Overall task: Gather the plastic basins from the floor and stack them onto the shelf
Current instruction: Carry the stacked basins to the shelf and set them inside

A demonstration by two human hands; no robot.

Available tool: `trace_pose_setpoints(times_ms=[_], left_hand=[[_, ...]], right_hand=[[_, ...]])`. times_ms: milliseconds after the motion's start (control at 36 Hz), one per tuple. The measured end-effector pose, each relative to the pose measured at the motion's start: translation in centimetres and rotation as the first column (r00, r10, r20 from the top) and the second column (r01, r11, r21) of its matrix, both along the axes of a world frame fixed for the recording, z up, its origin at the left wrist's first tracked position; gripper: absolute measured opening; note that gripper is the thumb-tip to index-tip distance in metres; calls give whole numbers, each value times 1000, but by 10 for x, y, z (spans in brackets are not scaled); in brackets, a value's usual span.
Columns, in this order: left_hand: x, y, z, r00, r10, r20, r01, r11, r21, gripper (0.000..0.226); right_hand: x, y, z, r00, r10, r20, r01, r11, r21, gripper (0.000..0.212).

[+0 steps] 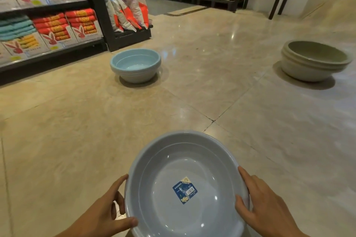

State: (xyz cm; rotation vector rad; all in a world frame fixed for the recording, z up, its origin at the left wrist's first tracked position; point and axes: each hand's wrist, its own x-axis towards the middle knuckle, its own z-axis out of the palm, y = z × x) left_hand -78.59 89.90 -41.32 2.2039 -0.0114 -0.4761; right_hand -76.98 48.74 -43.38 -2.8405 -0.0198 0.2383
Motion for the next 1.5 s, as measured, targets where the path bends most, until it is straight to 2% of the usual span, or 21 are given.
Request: trace_pose_setpoints(times_ms=[167, 250, 333, 500, 583, 722, 917, 1167, 1333, 1500], left_hand=[[1, -3, -10, 999, -14, -37, 14, 1000, 0, 111], [0, -6, -17, 1000, -10, -24, 10, 1000, 9, 107], [2, -6, -23, 1000, -20, -25, 20, 1000, 17, 107], [6, -3, -32, 1000, 8, 0, -8, 1000, 27, 102], [11, -5, -32, 995, 96, 3, -95, 995, -29, 96], [20, -14, -30, 979, 192, -74, -203, 962, -182, 86], [29, -16, -31, 985, 172, -18, -173, 980, -96, 79], [36, -12, -21, 971, 222, -86, -230, 968, -101, 80], [74, -2, 48, 960, 263, -92, -276, 942, -188, 79], [97, 1, 182, 949, 304, -79, -314, 918, -241, 78]], right_hand=[[-4, -3, -10, 996, -49, -78, 49, 999, 5, 80], [-6, -4, -18, 998, -53, 18, 52, 998, 31, 80], [-5, -5, -19, 999, -44, -26, 45, 998, 32, 81], [-1, -2, -15, 996, -86, -20, 88, 981, 171, 72], [4, 0, -13, 994, -109, -17, 109, 943, 316, 73], [17, 3, -17, 981, -186, -53, 187, 841, 507, 72], [26, 2, -21, 967, -203, -153, 254, 754, 606, 67], [34, 3, -12, 961, -214, -173, 274, 682, 678, 70], [55, 5, 48, 965, -205, -163, 258, 639, 725, 72], [78, 12, 184, 967, -225, -120, 237, 626, 742, 72]])
